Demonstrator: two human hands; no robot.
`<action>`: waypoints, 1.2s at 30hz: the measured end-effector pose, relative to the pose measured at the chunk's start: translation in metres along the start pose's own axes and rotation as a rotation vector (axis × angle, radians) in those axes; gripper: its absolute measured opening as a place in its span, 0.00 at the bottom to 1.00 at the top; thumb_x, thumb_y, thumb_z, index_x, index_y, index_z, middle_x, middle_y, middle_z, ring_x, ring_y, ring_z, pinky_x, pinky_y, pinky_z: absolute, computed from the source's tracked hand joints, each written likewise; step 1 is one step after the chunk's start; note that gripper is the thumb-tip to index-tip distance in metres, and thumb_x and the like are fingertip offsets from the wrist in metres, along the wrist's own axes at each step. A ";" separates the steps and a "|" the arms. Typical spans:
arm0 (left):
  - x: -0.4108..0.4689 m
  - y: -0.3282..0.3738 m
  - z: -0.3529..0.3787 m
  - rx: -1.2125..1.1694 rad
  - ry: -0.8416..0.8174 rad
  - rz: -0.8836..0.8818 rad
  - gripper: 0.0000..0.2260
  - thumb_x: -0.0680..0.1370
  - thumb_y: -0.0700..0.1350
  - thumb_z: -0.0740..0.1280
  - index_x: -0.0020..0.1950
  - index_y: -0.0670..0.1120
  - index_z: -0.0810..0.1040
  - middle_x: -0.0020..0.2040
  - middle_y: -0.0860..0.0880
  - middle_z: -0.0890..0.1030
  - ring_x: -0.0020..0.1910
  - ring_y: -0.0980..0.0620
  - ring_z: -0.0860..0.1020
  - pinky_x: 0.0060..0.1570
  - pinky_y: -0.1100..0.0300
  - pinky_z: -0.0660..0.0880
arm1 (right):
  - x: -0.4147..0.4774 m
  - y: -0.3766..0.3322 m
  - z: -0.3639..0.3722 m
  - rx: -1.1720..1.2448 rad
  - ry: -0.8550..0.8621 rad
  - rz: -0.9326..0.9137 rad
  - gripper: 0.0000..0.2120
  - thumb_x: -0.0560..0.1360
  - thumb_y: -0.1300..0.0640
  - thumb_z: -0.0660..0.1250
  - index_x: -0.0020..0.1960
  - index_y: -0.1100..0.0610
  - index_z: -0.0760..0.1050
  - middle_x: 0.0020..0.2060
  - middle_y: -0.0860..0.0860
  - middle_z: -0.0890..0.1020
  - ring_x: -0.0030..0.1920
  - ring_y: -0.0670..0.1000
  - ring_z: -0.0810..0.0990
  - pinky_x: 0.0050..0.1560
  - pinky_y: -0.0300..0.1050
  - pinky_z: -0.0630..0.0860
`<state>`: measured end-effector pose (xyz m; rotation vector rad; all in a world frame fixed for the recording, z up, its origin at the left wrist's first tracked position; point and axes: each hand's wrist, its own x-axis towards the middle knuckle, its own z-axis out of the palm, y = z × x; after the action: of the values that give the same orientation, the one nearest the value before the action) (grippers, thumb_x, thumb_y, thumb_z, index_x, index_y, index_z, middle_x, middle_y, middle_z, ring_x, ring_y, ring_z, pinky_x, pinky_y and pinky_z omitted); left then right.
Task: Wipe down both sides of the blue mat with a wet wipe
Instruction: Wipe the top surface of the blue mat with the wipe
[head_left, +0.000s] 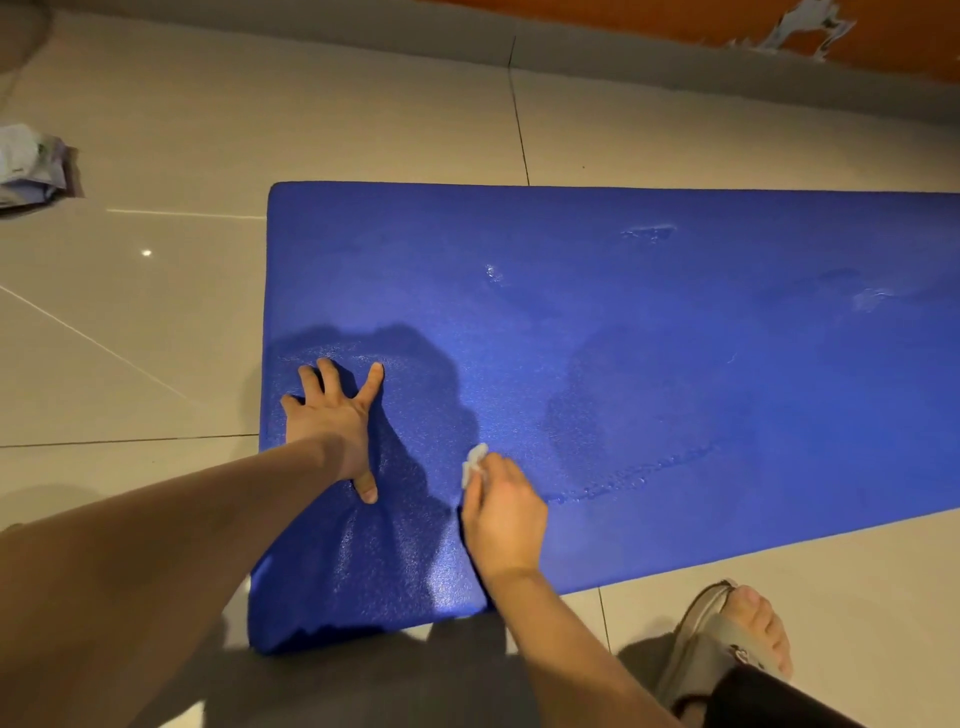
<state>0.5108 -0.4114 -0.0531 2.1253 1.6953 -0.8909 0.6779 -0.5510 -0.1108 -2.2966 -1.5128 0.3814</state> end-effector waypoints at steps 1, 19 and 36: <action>0.000 0.000 0.000 0.004 0.002 0.000 0.76 0.52 0.69 0.81 0.77 0.58 0.25 0.79 0.35 0.38 0.79 0.31 0.42 0.74 0.37 0.60 | -0.005 -0.009 0.003 -0.004 -0.016 -0.045 0.08 0.81 0.51 0.61 0.48 0.52 0.76 0.40 0.51 0.80 0.38 0.57 0.80 0.32 0.47 0.72; 0.003 -0.002 0.004 -0.018 0.030 0.013 0.76 0.51 0.69 0.82 0.78 0.59 0.27 0.79 0.36 0.40 0.79 0.32 0.43 0.73 0.36 0.61 | 0.026 0.095 -0.054 -0.096 0.086 0.272 0.09 0.82 0.51 0.60 0.46 0.53 0.73 0.41 0.54 0.81 0.42 0.62 0.79 0.34 0.48 0.67; -0.052 -0.007 0.032 -0.107 0.219 0.182 0.41 0.74 0.58 0.73 0.81 0.47 0.58 0.79 0.43 0.58 0.77 0.42 0.58 0.73 0.47 0.64 | -0.013 0.026 -0.049 -0.149 -0.248 0.047 0.09 0.81 0.54 0.60 0.58 0.50 0.76 0.52 0.52 0.81 0.52 0.58 0.81 0.40 0.47 0.67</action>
<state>0.4884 -0.4677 -0.0445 2.3278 1.5729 -0.5212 0.7144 -0.5800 -0.0775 -2.4794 -1.6544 0.6047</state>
